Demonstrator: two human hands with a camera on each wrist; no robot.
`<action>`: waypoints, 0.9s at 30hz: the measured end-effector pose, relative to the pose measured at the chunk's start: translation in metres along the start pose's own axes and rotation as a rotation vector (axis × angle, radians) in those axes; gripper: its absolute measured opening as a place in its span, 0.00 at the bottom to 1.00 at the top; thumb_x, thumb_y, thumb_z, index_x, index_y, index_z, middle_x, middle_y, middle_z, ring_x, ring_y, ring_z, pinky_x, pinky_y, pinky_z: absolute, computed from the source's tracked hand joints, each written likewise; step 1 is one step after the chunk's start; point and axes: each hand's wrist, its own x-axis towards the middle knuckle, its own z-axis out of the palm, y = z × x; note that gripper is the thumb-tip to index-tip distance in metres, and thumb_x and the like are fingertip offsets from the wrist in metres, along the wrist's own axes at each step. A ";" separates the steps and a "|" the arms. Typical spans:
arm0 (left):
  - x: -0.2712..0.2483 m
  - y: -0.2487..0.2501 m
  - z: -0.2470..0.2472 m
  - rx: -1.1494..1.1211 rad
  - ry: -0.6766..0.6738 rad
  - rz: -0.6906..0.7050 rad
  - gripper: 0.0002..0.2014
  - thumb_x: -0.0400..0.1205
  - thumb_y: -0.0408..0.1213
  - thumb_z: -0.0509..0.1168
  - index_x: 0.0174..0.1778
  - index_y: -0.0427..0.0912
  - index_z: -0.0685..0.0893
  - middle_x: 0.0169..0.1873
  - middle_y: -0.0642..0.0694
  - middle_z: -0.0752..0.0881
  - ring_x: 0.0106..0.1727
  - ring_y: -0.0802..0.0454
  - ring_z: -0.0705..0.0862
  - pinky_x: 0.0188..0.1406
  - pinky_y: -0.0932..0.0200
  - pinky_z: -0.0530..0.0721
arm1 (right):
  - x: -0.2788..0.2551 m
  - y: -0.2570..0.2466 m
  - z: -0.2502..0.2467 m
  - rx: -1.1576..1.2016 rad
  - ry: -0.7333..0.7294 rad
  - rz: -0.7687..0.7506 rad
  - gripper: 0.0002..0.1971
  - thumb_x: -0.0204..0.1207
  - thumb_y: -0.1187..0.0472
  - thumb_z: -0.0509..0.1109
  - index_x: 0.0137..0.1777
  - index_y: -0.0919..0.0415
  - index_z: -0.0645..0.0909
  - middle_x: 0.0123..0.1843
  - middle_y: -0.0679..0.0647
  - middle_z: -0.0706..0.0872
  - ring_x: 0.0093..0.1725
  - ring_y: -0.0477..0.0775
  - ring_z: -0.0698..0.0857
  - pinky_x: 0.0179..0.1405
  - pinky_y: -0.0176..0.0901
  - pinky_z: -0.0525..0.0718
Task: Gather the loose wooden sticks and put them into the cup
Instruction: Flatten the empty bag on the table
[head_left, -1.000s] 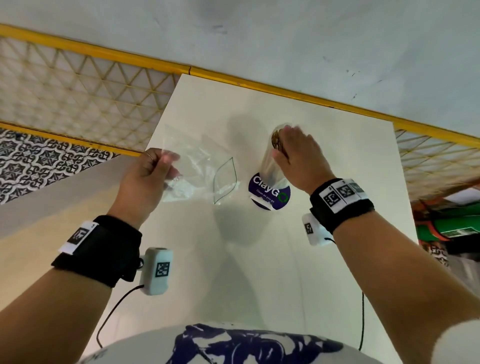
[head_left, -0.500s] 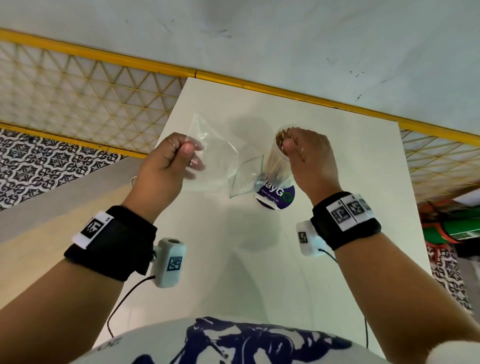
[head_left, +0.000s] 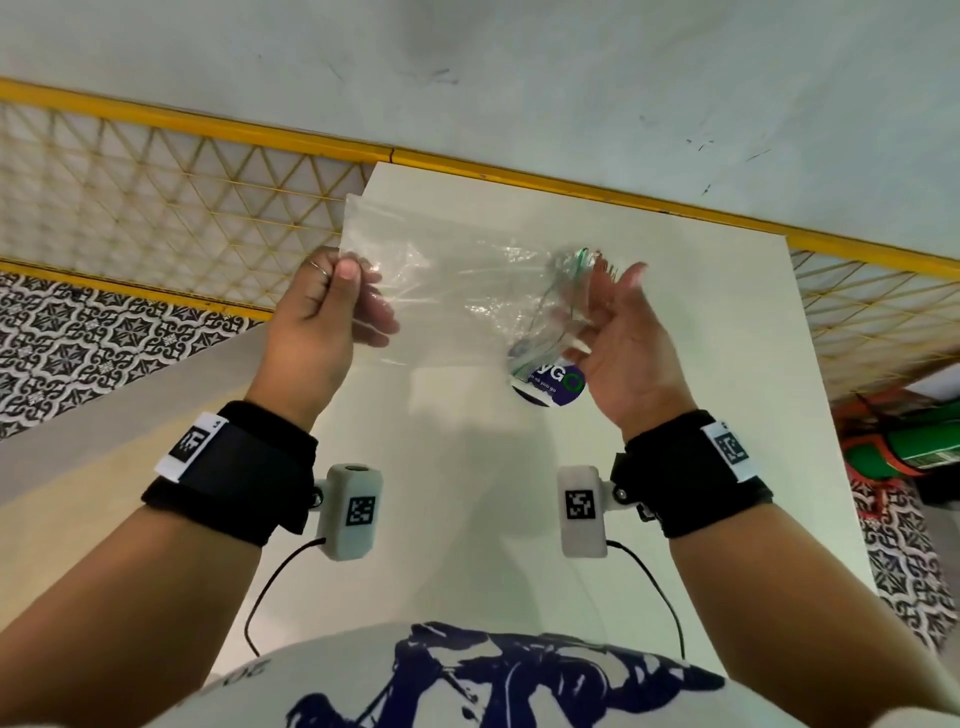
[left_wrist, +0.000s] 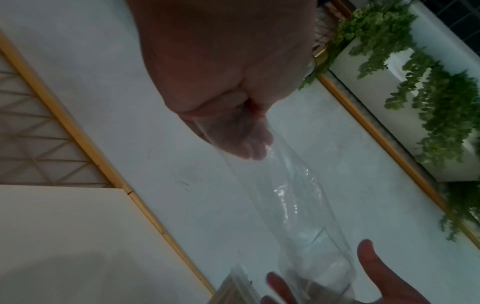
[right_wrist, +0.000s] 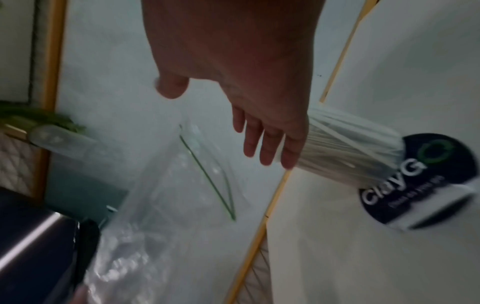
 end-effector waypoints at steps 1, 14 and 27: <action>-0.002 0.002 0.002 -0.009 -0.006 0.016 0.14 0.90 0.38 0.49 0.43 0.49 0.77 0.25 0.54 0.85 0.31 0.54 0.86 0.31 0.59 0.84 | -0.004 0.006 0.003 -0.025 -0.077 0.074 0.42 0.60 0.27 0.68 0.70 0.54 0.79 0.55 0.50 0.87 0.54 0.54 0.83 0.53 0.53 0.80; -0.011 -0.041 -0.015 0.477 0.252 0.072 0.11 0.88 0.43 0.50 0.56 0.42 0.75 0.30 0.46 0.80 0.36 0.39 0.84 0.38 0.52 0.79 | -0.038 0.024 0.018 -0.397 0.000 -0.005 0.09 0.83 0.71 0.62 0.43 0.63 0.80 0.31 0.48 0.84 0.22 0.45 0.75 0.22 0.35 0.75; -0.152 -0.146 0.016 1.341 -0.956 -0.088 0.37 0.84 0.61 0.48 0.84 0.49 0.43 0.84 0.42 0.39 0.84 0.36 0.45 0.79 0.38 0.57 | -0.037 0.119 -0.014 -1.341 0.133 0.038 0.17 0.76 0.51 0.71 0.60 0.59 0.79 0.60 0.59 0.81 0.58 0.63 0.82 0.59 0.55 0.80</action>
